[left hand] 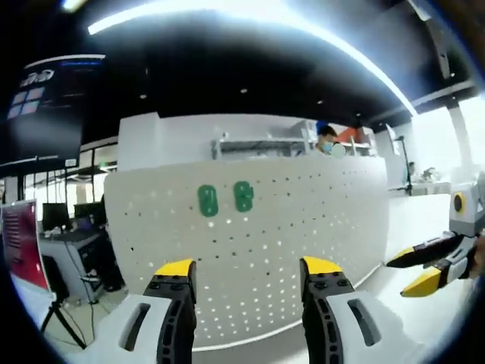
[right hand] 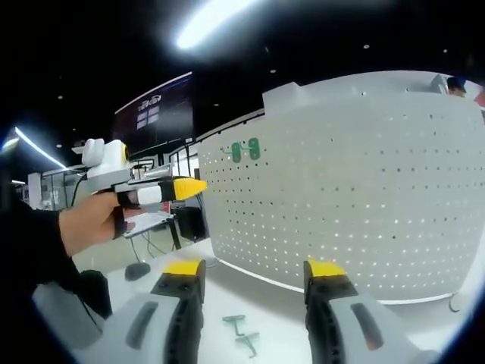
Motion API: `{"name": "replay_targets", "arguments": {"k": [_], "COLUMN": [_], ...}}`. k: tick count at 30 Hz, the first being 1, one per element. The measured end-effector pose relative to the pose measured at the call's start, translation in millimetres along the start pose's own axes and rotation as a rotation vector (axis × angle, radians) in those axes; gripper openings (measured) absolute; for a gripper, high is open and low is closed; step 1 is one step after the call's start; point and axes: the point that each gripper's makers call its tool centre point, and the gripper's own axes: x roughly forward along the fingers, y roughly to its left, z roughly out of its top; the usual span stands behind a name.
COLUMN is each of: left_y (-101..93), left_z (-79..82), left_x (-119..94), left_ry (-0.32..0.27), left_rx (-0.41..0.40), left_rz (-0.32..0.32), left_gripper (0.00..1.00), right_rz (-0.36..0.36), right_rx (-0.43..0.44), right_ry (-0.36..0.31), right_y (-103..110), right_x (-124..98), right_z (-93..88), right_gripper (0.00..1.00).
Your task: Insert the hook assembly into the mounting plate slot until the hook locks in place.
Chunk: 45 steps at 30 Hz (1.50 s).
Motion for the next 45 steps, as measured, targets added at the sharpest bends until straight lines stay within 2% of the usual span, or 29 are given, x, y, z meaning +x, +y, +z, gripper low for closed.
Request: {"name": "replay_targets", "arguments": {"k": [8,13,23,28,30,36,45], "left_y": [-11.9,-23.7,-19.8,-15.8,-15.0,-17.6,-27.7], "left_z": [-18.9,-26.4,-40.5,-48.0,-55.1,-56.8,-58.5], "left_x": [-13.4,-23.7,-40.3,-43.9,-43.7,-42.5,-40.0], "left_ry": [0.022,0.025,0.019,0.019,0.036,0.043,0.053], "left_rx": [-0.034,-0.026,-0.045,-0.031,-0.033,-0.026,-0.014], "left_rz": [-0.009,-0.031,-0.031,-0.023,-0.028,-0.043,-0.082], "left_gripper": [0.56,0.56,0.56,0.54,0.54,0.53,0.52], "right_rz": [0.002,0.005,0.029,0.050,0.058,0.069,0.042], "right_rx": [-0.019,-0.029,-0.056,-0.073,-0.087,-0.110,-0.097], "right_ry": [0.015,0.026,0.068,0.116,0.133,0.152,0.162], "right_y": [0.8,1.8,10.6,18.6,21.5,24.1,13.9], "right_x": [1.2,2.4,6.9,9.6,10.5,10.4,8.0], "right_z": [-7.5,-12.3,-30.0,-45.7,-50.3,-54.8,-57.4], "right_gripper": [0.48,0.47,0.45,0.45,0.45,0.45,0.43]}}
